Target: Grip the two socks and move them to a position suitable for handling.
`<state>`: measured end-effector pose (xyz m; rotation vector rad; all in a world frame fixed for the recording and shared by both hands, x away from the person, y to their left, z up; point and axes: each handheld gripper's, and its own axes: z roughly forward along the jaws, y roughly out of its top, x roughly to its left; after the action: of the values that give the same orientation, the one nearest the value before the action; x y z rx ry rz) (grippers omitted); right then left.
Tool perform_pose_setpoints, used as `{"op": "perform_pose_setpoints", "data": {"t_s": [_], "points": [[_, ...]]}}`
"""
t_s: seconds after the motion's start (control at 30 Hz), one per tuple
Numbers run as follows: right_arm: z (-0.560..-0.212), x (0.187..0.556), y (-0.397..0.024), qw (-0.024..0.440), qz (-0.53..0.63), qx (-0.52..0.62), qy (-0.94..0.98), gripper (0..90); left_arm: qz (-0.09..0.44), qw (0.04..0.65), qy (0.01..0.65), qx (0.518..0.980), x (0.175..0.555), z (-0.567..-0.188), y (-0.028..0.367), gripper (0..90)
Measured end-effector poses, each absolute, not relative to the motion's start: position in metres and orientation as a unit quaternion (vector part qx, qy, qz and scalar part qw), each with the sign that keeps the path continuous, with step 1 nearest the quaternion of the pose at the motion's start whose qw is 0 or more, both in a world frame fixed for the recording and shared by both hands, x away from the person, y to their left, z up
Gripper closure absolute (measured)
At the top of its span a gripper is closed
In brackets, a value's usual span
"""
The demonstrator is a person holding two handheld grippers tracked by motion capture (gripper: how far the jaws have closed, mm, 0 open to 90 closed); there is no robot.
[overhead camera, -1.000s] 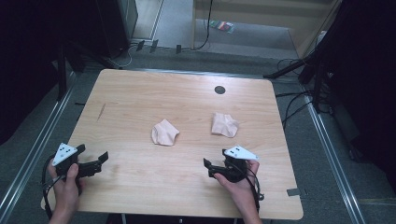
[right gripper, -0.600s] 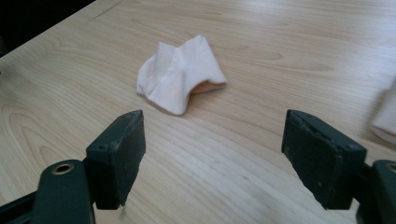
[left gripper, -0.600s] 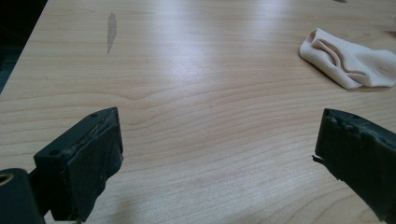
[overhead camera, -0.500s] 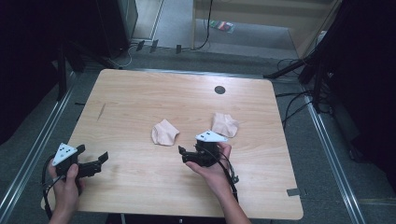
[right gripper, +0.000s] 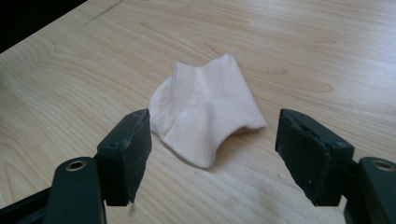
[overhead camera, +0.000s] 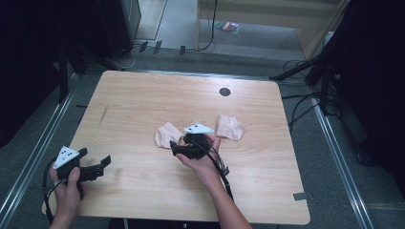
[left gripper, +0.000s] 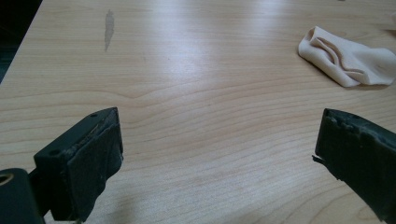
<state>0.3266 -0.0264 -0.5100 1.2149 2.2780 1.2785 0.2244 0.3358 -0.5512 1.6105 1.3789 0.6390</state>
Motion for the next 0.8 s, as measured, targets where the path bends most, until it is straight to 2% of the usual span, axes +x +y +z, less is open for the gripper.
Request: {"op": "perform_pose_setpoints", "data": {"t_s": [0.53, 0.8], "points": [[-0.529, 0.355, 0.012, 0.115, 0.413, 0.429, 0.795, 27.4, 0.254, 0.449, 0.558, 0.651, 0.225, -0.551, 0.336, 1.1], [-0.540, 0.363, 0.017, 0.127, 0.391, 0.445, 0.795, 32.4, 0.252, 0.448, 0.559, 0.651, 0.226, -0.551, 0.337, 1.1]]}}
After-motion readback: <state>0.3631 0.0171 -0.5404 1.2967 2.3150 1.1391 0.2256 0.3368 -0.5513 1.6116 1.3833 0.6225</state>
